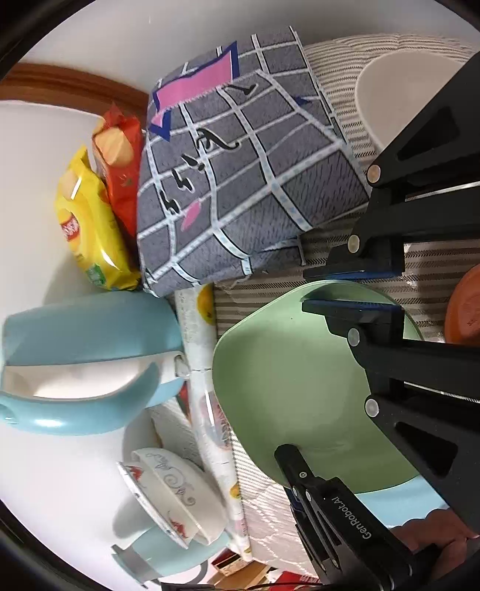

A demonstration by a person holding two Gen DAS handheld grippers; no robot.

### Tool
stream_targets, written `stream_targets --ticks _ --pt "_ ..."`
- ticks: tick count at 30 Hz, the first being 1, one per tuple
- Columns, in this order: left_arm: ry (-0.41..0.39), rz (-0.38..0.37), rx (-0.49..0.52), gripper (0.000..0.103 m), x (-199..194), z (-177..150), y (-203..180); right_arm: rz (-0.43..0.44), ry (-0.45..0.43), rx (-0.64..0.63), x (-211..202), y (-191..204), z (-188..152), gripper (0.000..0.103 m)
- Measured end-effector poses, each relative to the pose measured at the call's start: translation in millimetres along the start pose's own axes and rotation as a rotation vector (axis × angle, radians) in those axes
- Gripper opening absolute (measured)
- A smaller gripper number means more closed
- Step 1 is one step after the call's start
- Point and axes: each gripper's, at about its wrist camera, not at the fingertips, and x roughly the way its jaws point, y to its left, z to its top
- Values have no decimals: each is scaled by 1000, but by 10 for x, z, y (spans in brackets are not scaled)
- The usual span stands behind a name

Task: Organize plates and bowls
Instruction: 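Lift the light-green plate with the right tool toward the light-blue plate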

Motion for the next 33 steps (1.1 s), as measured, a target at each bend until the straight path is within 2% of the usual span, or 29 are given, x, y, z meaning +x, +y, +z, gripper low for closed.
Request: stream_targets --ticks 15,33 --pt "-67 -3 20 13 -658 -148 -56 30 -70 29 -630 48 -142 8" --pt "-110 -3 15 11 -1315 -567 -47 57 -124 51 -1332 119 -583 7"
